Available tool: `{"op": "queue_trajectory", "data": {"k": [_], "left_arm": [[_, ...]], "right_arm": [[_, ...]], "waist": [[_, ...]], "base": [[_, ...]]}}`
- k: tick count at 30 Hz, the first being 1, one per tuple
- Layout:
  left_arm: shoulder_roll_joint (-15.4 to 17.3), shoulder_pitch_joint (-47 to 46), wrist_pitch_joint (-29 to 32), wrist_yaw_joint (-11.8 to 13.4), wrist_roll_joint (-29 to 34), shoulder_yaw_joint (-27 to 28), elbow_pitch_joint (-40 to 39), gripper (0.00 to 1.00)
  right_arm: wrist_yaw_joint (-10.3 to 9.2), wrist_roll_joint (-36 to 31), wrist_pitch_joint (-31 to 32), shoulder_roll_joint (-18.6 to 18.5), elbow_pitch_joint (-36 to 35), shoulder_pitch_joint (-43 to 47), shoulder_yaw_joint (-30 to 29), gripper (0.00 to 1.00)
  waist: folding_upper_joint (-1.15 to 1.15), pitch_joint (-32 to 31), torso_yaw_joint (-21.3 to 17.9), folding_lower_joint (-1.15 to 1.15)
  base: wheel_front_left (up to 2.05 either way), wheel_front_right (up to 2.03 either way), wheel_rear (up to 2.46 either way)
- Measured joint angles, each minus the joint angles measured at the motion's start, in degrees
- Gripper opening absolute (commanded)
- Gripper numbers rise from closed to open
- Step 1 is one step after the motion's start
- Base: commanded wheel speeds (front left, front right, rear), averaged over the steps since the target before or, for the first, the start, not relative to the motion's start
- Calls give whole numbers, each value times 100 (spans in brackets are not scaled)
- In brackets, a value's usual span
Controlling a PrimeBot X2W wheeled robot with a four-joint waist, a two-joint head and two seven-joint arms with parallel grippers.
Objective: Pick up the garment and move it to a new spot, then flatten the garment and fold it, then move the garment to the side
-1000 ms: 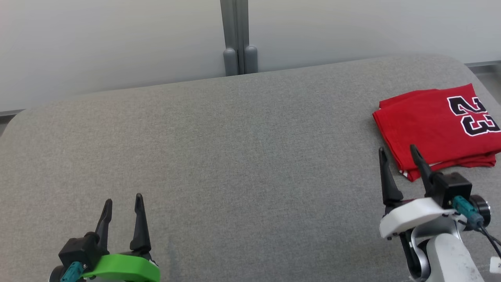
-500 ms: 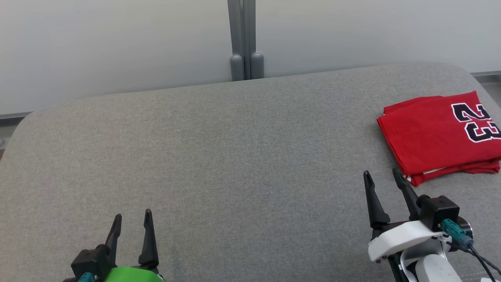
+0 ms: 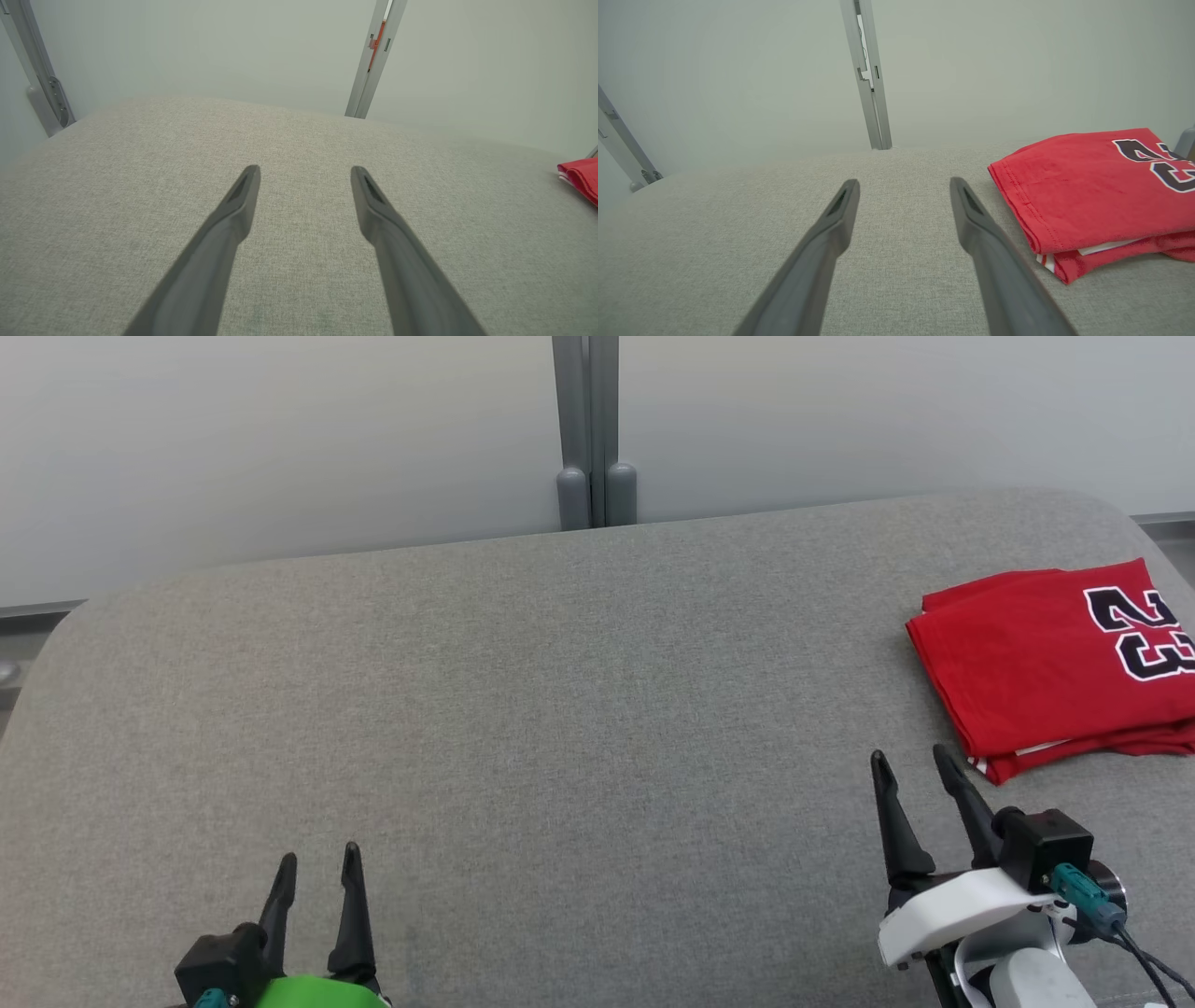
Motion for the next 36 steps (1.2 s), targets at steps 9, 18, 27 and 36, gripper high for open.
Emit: {"op": "queue_trajectory", "data": {"k": [9, 18, 27, 36], "left_arm": [[-42, 64, 189, -7, -403, 47, 260, 0], [-44, 23, 415, -73, -1254, 165, 224, 0], [-46, -64, 638, -130, -2039, 269, 190, 0], [-47, -144, 838, -176, -2750, 380, 162, 0]], "right_arm": [[0, 461, 138, 27, 258, 183, -29, 0], [0, 1415, 370, 27, 233, 177, -131, 0], [0, 2282, 583, 27, 191, 152, -218, 0], [0, 3069, 769, 26, 163, 98, -304, 0]], "waist": [[0, 3, 2, 0], [0, 12, 5, 0], [0, 20, 8, 0], [0, 28, 11, 0]], "base": [[0, 0, 0], [0, 0, 0], [0, 0, 0], [0, 0, 0]]}}
